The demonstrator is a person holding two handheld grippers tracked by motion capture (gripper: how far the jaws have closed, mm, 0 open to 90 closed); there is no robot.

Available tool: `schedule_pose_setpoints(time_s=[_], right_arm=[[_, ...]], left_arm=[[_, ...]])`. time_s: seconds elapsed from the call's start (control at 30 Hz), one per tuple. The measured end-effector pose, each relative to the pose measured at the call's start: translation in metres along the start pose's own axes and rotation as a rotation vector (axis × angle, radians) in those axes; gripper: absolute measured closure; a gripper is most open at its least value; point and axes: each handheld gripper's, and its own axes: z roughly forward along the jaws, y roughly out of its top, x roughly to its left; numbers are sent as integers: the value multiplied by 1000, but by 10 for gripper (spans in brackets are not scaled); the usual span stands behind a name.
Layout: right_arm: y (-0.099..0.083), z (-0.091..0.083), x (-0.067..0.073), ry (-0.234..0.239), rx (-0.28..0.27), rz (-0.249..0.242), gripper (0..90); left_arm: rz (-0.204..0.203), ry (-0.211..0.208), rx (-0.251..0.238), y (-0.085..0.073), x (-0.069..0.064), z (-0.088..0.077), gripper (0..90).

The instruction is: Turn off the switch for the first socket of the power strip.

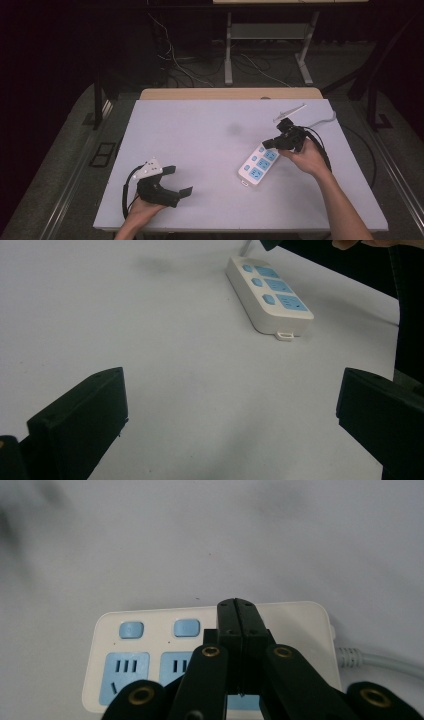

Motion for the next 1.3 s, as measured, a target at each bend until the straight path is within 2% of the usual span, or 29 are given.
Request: schedule_pose_setpoints(time_s=[0.3,0.67,0.9,1.0,1.1,1.13,1.3], right_arm=[[-7,-24,4,1,-46,8,876],[-26,-48,7,-32,-116,74,559],[-46,-62,10,-87,-164,116,261],[-57,-66,11,-87,-187,146,142],[-68,-69,14,-86,-205,159,81],[-71,-70,15,-83,-210,160,0],[-85,-73,21,-69,-237,169,4]], left_arm=[[1,-2,-1,0,-1,0,0],[-2,-1,-2,0,-1,0,0],[-3,-1,-4,0,-1,0,0],[-3,0,-4,0,-1,0,0],[-3,1,-4,0,-2,0,0],[-2,1,-2,0,-2,0,0],[-4,0,-2,0,-2,0,0]])
